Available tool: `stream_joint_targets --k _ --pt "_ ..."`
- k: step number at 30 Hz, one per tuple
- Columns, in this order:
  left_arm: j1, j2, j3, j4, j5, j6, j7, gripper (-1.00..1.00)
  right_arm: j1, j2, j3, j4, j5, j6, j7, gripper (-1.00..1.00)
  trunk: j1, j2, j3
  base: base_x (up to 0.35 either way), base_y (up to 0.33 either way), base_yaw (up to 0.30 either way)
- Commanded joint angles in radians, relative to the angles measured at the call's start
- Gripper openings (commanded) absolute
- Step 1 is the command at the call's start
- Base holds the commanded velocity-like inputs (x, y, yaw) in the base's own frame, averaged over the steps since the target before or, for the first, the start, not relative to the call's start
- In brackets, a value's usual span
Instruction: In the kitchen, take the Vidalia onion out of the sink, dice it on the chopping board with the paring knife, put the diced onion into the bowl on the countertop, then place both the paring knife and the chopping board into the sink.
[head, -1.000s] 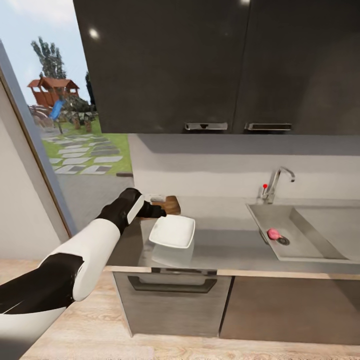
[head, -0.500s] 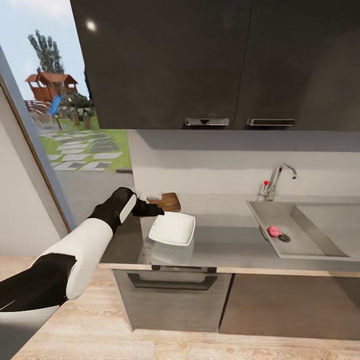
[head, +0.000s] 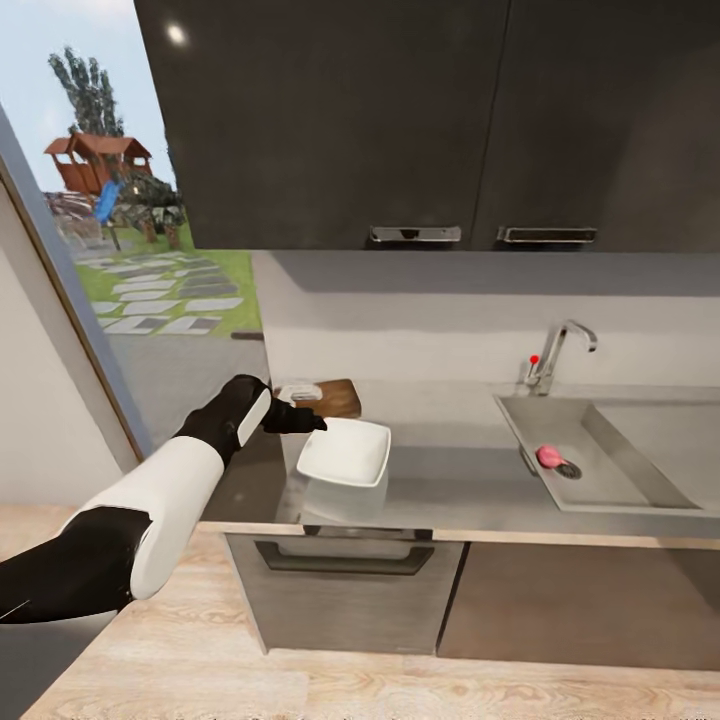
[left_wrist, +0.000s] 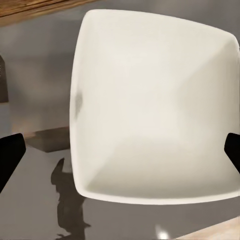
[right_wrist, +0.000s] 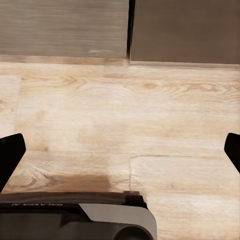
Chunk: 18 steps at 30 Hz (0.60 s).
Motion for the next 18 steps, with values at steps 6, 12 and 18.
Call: stream_joint_targets --k 6,12,18 --pt "-0.001 0.013 -0.006 -0.002 0.007 0.003 0.004 1.0 0.0 0.0 0.0 -0.001 0.001 -0.002 -0.001 1.0 0.001 -0.002 -0.011 0.0 0.0 0.01" --pt "-0.001 0.021 -0.006 -0.003 0.007 0.003 0.004 1.0 0.0 0.0 0.0 -0.001 0.001 -0.002 -0.001 1.0 0.001 -0.002 -0.021 0.0 0.0 0.055" --pt "-0.001 0.022 -0.006 0.0 0.006 0.002 0.005 1.0 0.0 0.0 0.0 -0.001 0.001 -0.002 -0.001 1.0 0.001 -0.002 -0.03 0.065 0.0 0.065"
